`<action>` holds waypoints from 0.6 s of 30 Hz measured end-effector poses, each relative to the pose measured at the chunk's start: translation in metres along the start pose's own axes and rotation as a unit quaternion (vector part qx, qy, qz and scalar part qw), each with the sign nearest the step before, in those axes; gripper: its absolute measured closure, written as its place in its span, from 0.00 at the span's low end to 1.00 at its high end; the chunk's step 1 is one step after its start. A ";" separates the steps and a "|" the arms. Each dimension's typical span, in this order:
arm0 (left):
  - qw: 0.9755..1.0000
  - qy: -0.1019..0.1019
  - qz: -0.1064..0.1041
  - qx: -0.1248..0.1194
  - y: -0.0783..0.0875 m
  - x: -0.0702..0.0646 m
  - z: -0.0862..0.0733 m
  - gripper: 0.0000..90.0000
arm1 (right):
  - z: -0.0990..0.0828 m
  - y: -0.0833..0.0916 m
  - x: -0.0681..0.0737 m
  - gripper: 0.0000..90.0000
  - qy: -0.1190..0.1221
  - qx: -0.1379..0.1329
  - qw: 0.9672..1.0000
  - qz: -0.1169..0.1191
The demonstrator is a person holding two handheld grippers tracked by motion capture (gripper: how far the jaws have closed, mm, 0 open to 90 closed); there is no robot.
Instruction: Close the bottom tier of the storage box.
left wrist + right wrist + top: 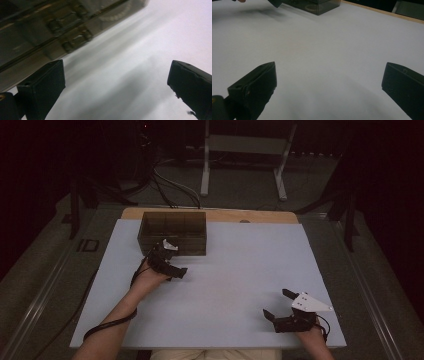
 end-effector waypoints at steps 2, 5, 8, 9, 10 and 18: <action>1.000 -0.004 -0.015 0.003 -0.002 -0.003 0.000 0.01 | 0.000 0.000 0.000 0.00 -0.001 -0.001 1.000 -0.001; 0.999 -0.014 -0.040 0.010 -0.005 -0.009 0.002 0.01 | -0.001 0.001 -0.001 0.00 0.000 -0.001 1.000 -0.001; 0.998 -0.029 -0.059 0.013 -0.007 -0.017 0.004 0.01 | 0.000 0.001 -0.001 0.00 -0.001 -0.002 1.000 -0.001; 0.997 -0.035 -0.067 0.014 -0.007 -0.019 0.005 0.01 | 0.000 0.001 -0.001 0.00 0.001 -0.002 1.000 0.000; 0.996 -0.040 -0.074 0.013 -0.007 -0.021 0.006 0.01 | 0.000 0.001 -0.001 0.00 0.001 -0.002 1.000 -0.001; 0.991 -0.067 -0.113 0.001 0.001 -0.032 0.019 0.01 | 0.001 0.002 0.001 0.00 0.003 -0.003 1.000 -0.003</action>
Point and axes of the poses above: each handheld gripper's, and its own axes: y roughly backward along the jaws, z roughly out of its top, x roughly to its left, the point moved 4 cm from there along -y, roughly forward along the jaws, and after that the axes turned 4 degrees about y, right-handed, at the moved point
